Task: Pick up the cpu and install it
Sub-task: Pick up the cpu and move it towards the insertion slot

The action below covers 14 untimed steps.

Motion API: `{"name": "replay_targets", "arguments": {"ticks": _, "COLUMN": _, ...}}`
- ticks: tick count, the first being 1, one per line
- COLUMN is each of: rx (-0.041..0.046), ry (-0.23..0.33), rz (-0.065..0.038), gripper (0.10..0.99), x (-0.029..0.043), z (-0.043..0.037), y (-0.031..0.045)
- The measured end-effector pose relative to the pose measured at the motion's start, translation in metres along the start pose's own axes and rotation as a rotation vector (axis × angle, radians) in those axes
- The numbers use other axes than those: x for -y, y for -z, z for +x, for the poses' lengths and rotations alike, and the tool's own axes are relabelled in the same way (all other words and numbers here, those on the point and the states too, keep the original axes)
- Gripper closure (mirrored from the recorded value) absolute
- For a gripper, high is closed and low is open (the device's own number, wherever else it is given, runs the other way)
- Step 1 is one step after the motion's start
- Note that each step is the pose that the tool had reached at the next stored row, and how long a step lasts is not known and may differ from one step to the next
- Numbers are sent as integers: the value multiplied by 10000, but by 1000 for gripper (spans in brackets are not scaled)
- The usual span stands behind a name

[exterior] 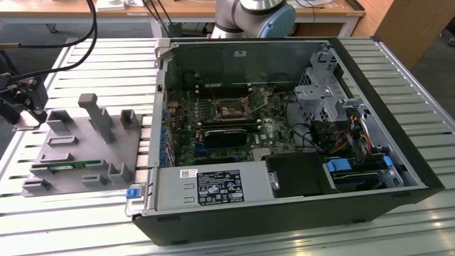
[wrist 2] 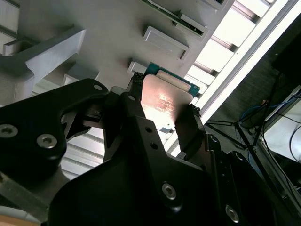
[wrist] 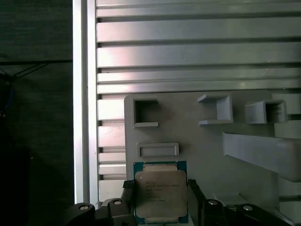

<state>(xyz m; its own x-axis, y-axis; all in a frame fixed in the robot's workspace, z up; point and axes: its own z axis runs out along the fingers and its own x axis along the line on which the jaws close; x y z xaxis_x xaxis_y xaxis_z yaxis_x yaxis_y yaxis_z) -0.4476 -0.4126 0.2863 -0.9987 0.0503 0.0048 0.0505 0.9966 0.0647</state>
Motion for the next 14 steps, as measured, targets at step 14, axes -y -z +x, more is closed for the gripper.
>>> {"name": "replay_targets", "arguments": {"ticks": 14, "rx": -2, "ry": 0, "rz": 2, "gripper": 553, "x": -14, "z": 1, "y": 23}}
